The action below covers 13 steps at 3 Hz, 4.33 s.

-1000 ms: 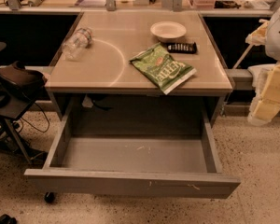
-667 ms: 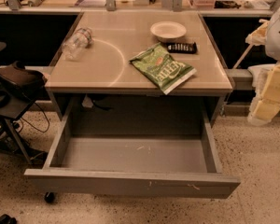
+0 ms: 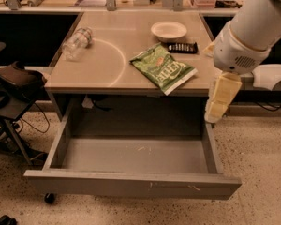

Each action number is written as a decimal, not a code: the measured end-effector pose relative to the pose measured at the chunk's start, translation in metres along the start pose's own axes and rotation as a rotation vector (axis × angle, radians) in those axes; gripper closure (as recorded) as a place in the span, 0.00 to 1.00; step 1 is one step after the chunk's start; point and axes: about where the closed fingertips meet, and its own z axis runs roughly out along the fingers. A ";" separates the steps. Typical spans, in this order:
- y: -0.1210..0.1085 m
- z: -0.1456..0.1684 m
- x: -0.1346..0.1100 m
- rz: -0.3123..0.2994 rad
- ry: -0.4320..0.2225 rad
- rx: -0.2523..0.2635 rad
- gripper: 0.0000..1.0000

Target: Place green jalapeno chip bag into top drawer

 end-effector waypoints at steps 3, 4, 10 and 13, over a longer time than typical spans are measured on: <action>-0.152 0.128 -0.060 0.151 -0.162 0.080 0.00; -0.157 0.130 -0.061 0.157 -0.168 0.083 0.00; -0.142 0.149 -0.053 0.141 -0.133 0.016 0.88; -0.136 0.104 -0.039 0.203 -0.119 0.140 1.00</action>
Offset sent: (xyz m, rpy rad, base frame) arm 0.2166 0.0746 -0.0922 0.2327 -0.0946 -0.1746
